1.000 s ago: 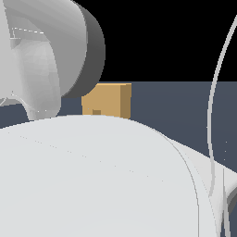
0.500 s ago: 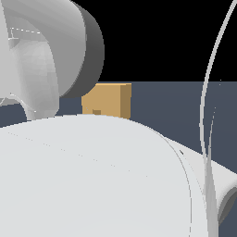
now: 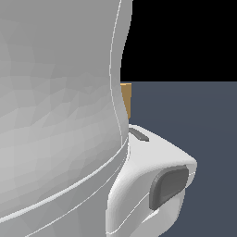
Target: Insert the peg into the horizontal hole in a box.
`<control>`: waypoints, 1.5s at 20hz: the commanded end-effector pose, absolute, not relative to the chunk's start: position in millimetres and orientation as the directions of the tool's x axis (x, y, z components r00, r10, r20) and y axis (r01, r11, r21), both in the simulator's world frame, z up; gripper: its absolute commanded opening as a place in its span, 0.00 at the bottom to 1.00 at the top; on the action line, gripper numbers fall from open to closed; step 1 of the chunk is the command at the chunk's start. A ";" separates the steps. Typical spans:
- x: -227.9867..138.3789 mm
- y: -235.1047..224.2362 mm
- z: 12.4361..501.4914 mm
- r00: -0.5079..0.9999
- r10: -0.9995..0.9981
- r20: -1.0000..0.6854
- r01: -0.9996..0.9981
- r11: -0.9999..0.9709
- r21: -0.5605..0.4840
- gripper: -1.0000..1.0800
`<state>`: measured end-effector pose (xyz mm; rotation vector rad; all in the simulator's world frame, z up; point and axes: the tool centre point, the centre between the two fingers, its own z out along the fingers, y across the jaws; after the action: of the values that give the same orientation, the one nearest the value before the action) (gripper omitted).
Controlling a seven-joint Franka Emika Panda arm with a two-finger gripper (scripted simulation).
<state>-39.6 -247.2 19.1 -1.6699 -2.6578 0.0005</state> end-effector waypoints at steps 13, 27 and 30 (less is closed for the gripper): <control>-96.8 -170.7 30.6 -0.213 0.977 0.000 0.977 0.213 0.000 0.00; -134.3 -79.5 41.3 0.027 1.000 0.000 1.000 -0.027 0.000 0.00; -138.6 -61.0 43.3 0.072 0.997 0.000 0.997 -0.072 0.000 0.00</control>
<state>-136.8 -70.3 41.5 -2.2727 -2.1664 0.0018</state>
